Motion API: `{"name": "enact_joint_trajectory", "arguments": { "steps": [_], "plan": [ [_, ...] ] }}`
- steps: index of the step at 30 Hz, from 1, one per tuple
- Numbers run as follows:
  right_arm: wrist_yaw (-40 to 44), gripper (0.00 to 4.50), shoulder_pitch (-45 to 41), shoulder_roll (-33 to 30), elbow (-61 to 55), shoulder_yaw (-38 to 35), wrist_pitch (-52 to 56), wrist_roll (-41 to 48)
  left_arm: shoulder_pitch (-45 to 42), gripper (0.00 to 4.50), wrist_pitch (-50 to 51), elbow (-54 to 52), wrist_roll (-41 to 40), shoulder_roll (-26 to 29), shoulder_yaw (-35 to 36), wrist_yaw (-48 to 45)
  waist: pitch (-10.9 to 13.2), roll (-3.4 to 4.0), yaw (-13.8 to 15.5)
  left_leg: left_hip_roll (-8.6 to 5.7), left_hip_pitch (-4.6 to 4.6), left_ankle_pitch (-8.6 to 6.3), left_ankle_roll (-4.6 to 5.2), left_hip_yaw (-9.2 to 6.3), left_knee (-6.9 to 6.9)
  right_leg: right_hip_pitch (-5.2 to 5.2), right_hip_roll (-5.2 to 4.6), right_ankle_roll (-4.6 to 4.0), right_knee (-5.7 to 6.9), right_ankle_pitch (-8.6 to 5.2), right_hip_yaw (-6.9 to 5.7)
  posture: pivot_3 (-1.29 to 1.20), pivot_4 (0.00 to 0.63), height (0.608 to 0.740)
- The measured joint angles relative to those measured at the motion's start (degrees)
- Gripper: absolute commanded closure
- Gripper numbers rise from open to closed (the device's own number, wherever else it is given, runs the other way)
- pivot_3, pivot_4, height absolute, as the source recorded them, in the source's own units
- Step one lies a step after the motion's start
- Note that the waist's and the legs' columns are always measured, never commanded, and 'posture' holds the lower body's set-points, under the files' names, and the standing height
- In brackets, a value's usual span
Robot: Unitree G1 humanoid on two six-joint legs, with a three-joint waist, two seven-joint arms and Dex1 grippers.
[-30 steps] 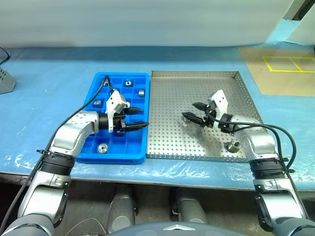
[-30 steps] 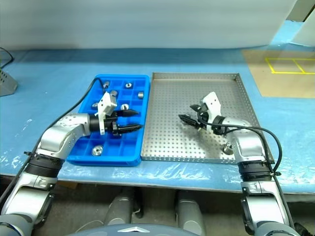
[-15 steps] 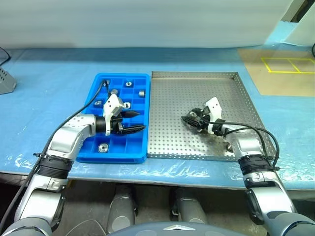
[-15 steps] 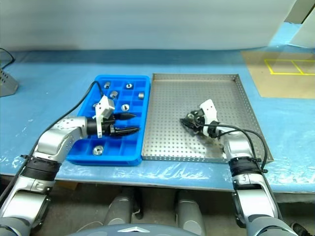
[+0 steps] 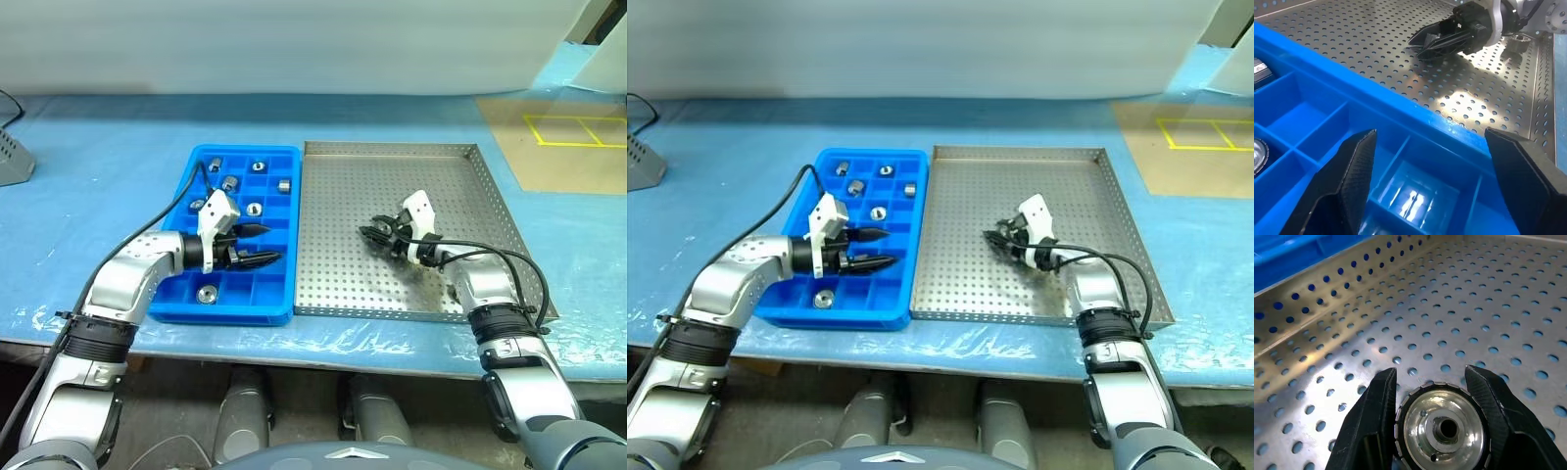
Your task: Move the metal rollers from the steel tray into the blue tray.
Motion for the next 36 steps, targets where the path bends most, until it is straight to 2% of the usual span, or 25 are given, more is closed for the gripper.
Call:
{"name": "enact_joint_trajectory", "arguments": {
  "steps": [4, 8, 12, 20, 26, 29, 36],
  "plan": [
    [2.83, 2.73, -3.56, 3.67, -9.76, 2.71, 4.41, 3.22, 0.24, 0.76, 0.6, -0.57, -0.97, 2.37, 4.43, 1.31, 0.01, 0.01, -0.4, 0.04, -0.08, 0.02, -0.04, 0.0, -0.06, -0.21, 0.02, -0.01, 0.15, -0.01, -0.01, -0.05, 0.15, 0.74],
    [6.54, 2.73, -5.08, 6.13, -14.83, 7.42, 6.62, 4.7, 1.28, 0.76, 0.67, -1.37, -1.15, 4.24, 6.61, 1.75, 0.0, 0.0, 0.72, 0.01, -0.1, 0.0, -0.02, 0.0, -0.11, -0.16, 0.0, -0.02, -0.03, -0.02, -0.02, -0.01, 0.15, 0.74],
    [8.41, 2.73, -6.0, 8.85, -11.65, 11.98, 6.17, 3.68, 3.36, 0.76, 1.31, -2.3, -1.43, 4.65, 8.11, 2.87, 0.01, -0.01, 1.77, -0.05, -0.21, -0.02, 0.01, 0.0, -0.1, -0.2, -0.05, -0.02, -0.06, -0.02, -0.02, 0.03, 0.15, 0.74],
    [10.06, 2.73, -12.23, 11.44, 0.65, 12.35, 0.15, 1.7, 8.92, 0.76, 3.84, -9.27, -3.53, 4.74, 9.37, 5.89, 0.01, -0.01, 2.62, -0.03, -0.19, -0.01, -0.03, -0.01, -0.16, -0.21, -0.05, -0.02, -0.04, -0.02, -0.03, 0.08, 0.15, 0.74],
    [11.69, 2.73, -12.62, 12.78, 2.07, 13.74, -2.11, 0.18, 9.15, 0.76, 4.76, -10.64, -4.63, 4.73, 10.24, 7.72, 0.01, -0.01, 2.58, -0.02, -0.19, 0.02, -0.07, -0.01, -0.25, -0.29, -0.04, -0.02, -0.04, -0.02, -0.03, 0.08, 0.15, 0.74],
    [9.73, 2.73, -12.68, 14.36, 3.48, 14.67, -5.18, -1.95, 9.29, 0.76, 4.82, -11.0, -4.99, 4.71, 10.23, 8.03, 0.0, -0.02, 2.45, -0.02, -0.19, 0.08, -0.16, -0.01, -0.36, -0.36, -0.04, -0.02, -0.03, -0.02, -0.03, 0.08, 0.15, 0.74],
    [2.88, 0.4, -14.81, 15.58, 11.97, 13.28, -11.29, -5.08, 9.36, 0.76, 4.96, -11.3, -5.34, 4.66, 9.95, 8.13, 0.0, -0.02, 2.53, -0.04, -0.18, 0.11, -0.21, -0.01, -0.39, -0.34, -0.04, -0.02, -0.02, -0.02, -0.03, 0.06, 0.15, 0.74]
  ]
}}
